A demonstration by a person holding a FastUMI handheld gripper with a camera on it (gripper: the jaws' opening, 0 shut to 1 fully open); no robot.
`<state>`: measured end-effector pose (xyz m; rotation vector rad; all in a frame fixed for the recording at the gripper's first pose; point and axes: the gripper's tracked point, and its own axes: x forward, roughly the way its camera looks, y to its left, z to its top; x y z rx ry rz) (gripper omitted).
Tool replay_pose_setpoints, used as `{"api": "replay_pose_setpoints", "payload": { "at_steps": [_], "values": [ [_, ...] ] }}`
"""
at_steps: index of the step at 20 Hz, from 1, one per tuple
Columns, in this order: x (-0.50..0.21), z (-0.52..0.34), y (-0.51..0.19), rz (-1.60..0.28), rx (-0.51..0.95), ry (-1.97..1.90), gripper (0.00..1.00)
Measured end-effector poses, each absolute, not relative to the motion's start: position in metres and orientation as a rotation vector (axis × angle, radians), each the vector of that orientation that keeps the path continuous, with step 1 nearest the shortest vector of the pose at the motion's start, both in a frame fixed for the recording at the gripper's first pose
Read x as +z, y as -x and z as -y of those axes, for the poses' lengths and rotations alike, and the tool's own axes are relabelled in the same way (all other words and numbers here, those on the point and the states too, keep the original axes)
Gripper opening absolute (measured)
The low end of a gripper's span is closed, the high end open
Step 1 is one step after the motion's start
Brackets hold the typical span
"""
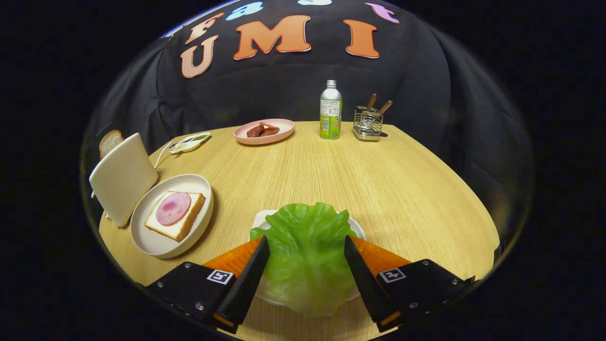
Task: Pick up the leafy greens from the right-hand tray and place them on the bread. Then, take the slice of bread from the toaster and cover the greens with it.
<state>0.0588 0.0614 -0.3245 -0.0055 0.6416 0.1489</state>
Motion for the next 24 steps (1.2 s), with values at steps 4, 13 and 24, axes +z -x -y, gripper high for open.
{"api": "replay_pose_setpoints", "payload": {
  "at_steps": [4,13,24],
  "values": [
    [-0.335,-0.061,-0.054,-0.679,0.159,0.010,0.88],
    [-0.335,-0.062,-0.059,-0.671,0.154,0.016,0.48],
    [-0.315,-0.060,-0.065,-0.652,0.122,0.056,0.01]
  ]
}}
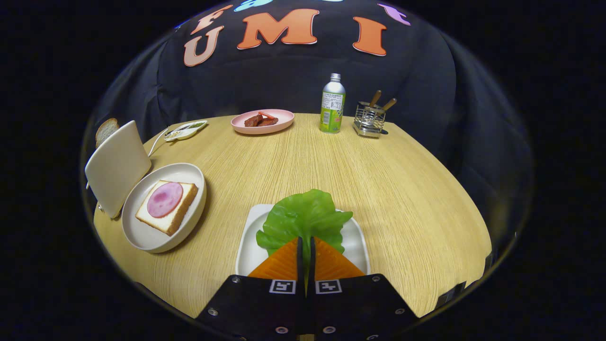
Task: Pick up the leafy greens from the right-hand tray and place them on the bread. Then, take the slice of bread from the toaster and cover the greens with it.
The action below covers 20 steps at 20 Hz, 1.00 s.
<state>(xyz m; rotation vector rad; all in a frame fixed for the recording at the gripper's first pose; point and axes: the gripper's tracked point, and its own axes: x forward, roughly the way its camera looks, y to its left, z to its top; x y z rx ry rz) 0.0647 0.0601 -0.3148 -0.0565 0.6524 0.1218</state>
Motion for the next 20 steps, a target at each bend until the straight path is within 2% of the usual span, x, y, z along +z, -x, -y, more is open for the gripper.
{"api": "replay_pose_setpoints", "payload": {
  "at_steps": [9,20],
  "values": [
    [-0.244,-0.093,-0.059,-0.559,0.142,0.030,0.01],
    [-0.212,-0.213,-0.050,-0.531,0.291,0.024,0.01]
  ]
}}
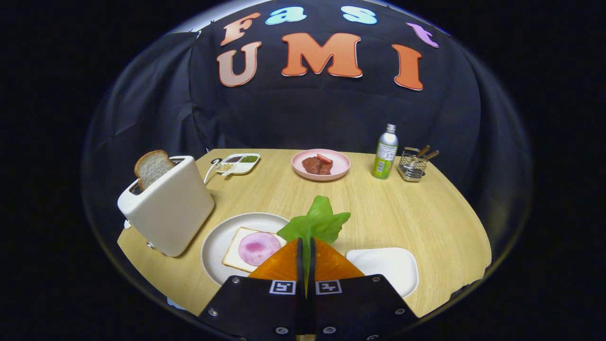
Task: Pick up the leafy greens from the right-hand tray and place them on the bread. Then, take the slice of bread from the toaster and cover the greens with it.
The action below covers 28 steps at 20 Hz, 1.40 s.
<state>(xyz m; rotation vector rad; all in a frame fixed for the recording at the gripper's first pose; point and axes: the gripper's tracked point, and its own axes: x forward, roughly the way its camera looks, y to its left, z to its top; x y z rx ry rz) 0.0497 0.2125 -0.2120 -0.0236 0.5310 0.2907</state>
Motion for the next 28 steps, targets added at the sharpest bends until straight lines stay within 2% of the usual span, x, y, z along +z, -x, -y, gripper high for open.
{"api": "replay_pose_setpoints", "payload": {
  "at_steps": [10,19,23,24,27,28],
  "values": [
    [-0.237,-0.292,-0.051,-0.585,0.392,0.018,0.02],
    [-0.282,-0.288,-0.059,-0.690,0.345,-0.018,0.04],
    [-0.287,-0.283,-0.061,-0.691,0.321,-0.015,0.12],
    [-0.286,-0.282,-0.062,-0.691,0.319,-0.019,0.19],
    [-0.287,-0.277,-0.062,-0.685,0.292,-0.005,0.29],
    [-0.286,-0.276,-0.062,-0.682,0.286,-0.003,0.39]
  ]
}}
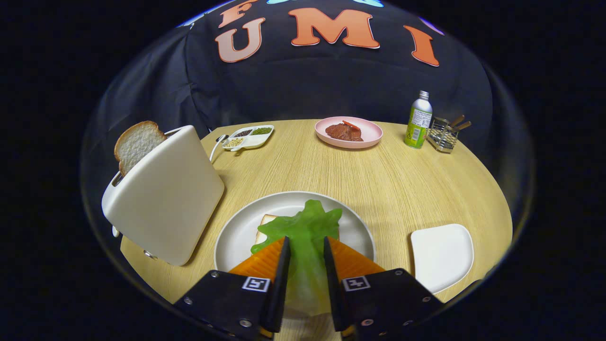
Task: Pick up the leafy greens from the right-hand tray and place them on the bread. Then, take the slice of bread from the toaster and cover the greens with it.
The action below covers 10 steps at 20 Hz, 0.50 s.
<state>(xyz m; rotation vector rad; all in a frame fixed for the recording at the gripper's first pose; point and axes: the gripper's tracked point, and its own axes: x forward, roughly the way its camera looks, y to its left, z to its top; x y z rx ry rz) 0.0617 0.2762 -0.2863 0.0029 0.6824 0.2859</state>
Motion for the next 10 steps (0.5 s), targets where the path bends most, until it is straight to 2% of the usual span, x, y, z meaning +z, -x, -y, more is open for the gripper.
{"api": "replay_pose_setpoints", "payload": {
  "at_steps": [1,2,6,10],
  "values": [
    [-0.285,-0.275,-0.061,-0.682,0.280,-0.002,0.49],
    [-0.283,-0.273,-0.059,-0.680,0.269,-0.004,0.64],
    [-0.268,-0.270,-0.059,-0.652,0.225,-0.017,0.95],
    [-0.236,-0.273,-0.057,-0.608,0.196,-0.036,0.98]
  ]
}}
